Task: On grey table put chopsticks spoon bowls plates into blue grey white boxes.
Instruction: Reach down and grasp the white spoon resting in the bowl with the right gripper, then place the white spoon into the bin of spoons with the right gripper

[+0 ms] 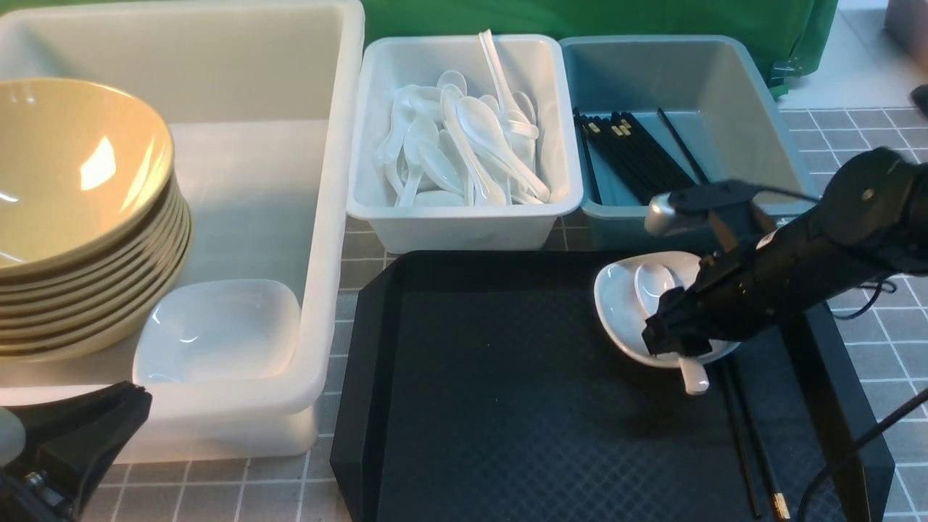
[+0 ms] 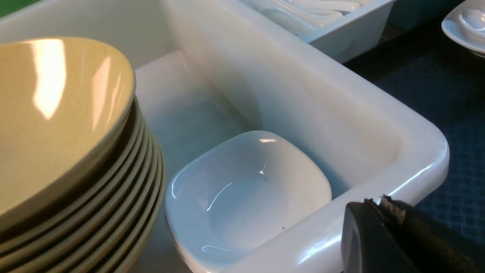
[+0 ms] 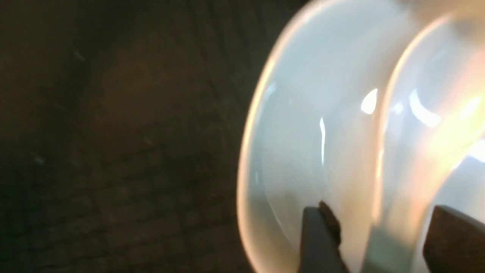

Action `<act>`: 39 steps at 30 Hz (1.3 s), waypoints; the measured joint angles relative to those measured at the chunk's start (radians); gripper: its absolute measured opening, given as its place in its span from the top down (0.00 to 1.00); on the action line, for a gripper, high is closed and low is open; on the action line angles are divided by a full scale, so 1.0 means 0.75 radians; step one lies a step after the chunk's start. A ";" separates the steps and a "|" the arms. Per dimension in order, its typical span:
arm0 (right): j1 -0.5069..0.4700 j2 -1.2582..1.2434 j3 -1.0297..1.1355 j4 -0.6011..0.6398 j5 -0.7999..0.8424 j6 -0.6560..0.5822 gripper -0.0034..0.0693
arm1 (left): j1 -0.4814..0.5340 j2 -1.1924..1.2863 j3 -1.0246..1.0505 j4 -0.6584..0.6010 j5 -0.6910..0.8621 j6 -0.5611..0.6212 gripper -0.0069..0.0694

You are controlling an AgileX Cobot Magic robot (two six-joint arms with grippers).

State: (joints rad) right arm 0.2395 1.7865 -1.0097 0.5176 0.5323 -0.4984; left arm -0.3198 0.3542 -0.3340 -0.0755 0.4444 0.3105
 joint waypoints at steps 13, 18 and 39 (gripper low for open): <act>0.108 -0.197 -0.227 0.025 0.252 -0.139 0.69 | 0.000 0.000 0.000 -0.001 -0.045 0.000 0.92; 0.275 -0.169 -0.378 0.173 -0.096 -0.429 0.69 | 0.000 0.000 0.000 -0.001 -0.055 0.000 0.92; 0.028 0.056 -0.753 -0.282 0.510 0.157 0.21 | 0.000 0.000 0.000 -0.032 -0.044 0.002 0.92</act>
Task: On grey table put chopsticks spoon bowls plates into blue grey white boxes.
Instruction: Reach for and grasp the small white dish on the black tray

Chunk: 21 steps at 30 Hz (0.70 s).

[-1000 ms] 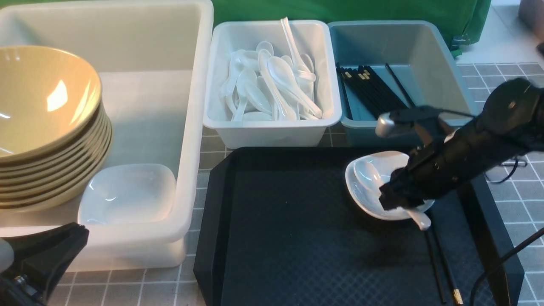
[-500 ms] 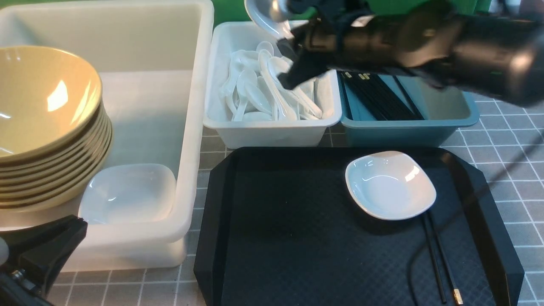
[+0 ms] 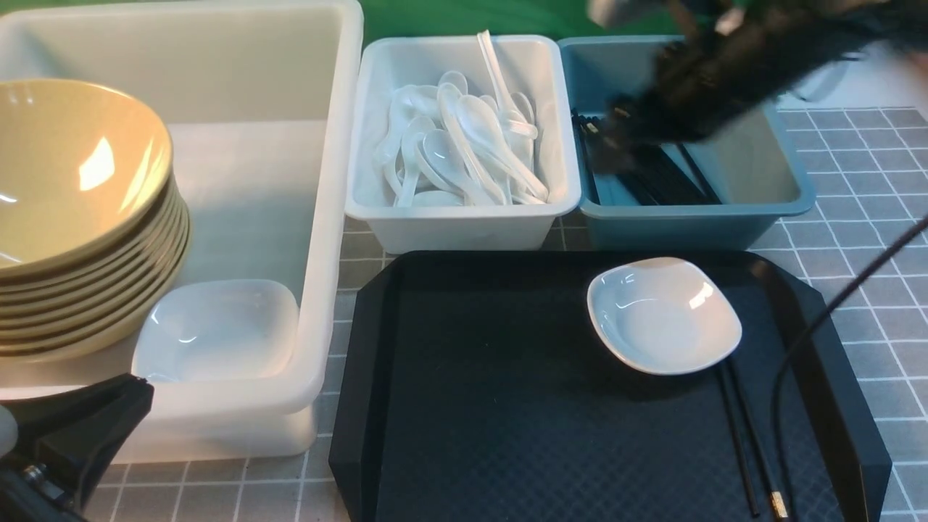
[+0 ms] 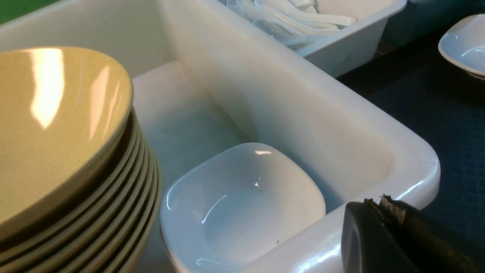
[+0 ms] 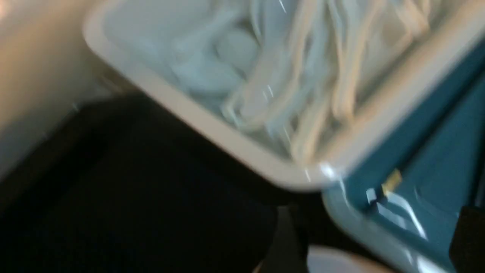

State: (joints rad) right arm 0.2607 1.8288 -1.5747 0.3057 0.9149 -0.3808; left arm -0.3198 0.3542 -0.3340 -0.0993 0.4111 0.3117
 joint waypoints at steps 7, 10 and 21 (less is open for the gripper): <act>-0.086 0.011 0.410 -0.114 -0.123 0.070 0.26 | 0.000 0.000 0.000 -0.013 -0.014 0.000 0.92; -0.088 0.011 0.467 -0.115 -0.236 0.088 0.28 | 0.000 0.000 0.000 -0.019 -0.014 0.000 0.92; -0.088 0.020 0.475 -0.168 -0.311 0.097 0.54 | 0.000 0.000 0.000 -0.020 -0.009 0.000 0.92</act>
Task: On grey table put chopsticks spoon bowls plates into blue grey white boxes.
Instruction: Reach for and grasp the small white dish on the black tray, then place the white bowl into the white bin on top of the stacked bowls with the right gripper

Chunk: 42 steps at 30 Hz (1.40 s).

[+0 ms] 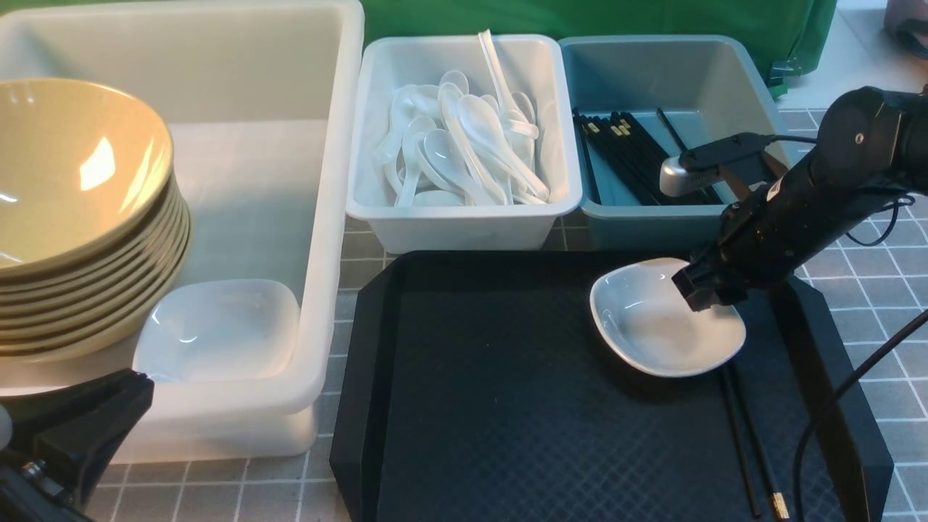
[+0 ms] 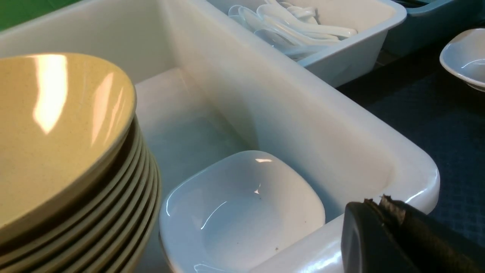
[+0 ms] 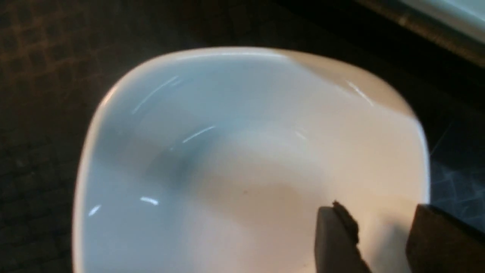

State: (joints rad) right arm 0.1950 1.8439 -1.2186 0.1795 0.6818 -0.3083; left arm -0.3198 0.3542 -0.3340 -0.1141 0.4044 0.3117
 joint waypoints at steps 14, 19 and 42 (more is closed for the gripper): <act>-0.005 0.018 0.000 -0.040 -0.035 0.071 0.33 | 0.000 0.000 0.000 0.000 0.029 0.000 0.92; -0.005 0.043 0.000 -0.034 -0.021 0.071 0.67 | 0.000 0.000 0.000 0.000 0.032 0.000 0.92; 0.259 -0.442 -0.232 0.443 0.118 -0.256 0.85 | 0.000 -0.493 -0.037 0.671 0.311 -0.683 0.92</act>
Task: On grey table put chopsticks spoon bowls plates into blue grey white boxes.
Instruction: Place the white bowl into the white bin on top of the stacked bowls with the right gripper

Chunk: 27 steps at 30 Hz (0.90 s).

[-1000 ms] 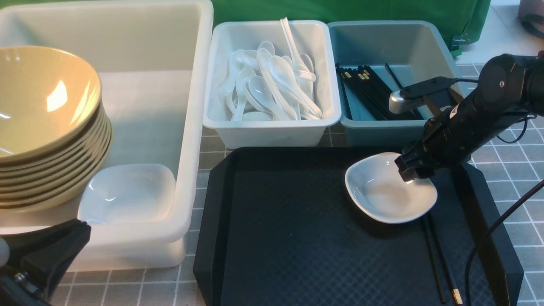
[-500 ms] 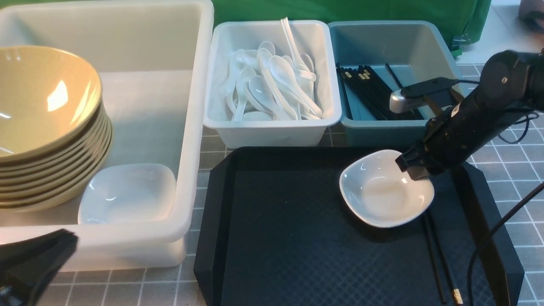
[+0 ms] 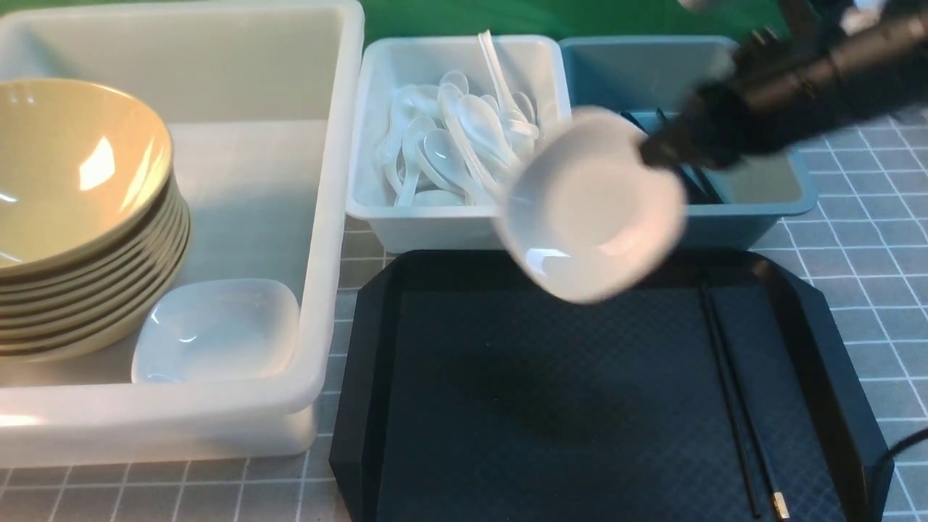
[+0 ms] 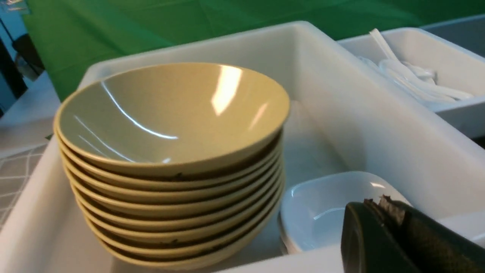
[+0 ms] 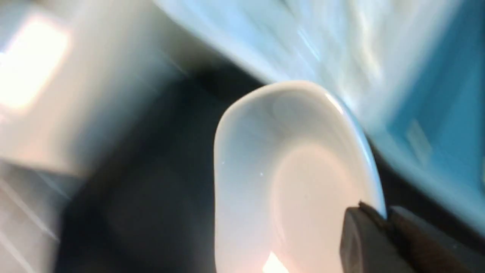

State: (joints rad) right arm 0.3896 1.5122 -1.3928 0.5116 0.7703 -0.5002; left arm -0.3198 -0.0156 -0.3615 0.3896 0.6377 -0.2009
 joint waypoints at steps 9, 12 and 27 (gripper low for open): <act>0.502 0.477 -0.481 0.044 -0.211 -0.241 0.85 | 0.000 0.000 0.029 0.055 -0.086 -0.016 0.92; 0.561 0.670 -0.629 -0.040 -0.209 -0.267 0.83 | 0.000 0.000 0.033 0.056 -0.093 -0.017 0.92; 0.542 0.557 -0.936 -0.899 0.563 0.425 0.27 | 0.000 0.000 0.035 0.056 -0.071 -0.023 0.92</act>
State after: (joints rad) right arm 0.7957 1.9296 -2.0949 -0.1625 1.1922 -0.1815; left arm -0.3198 -0.0156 -0.3354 0.4317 0.5845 -0.2180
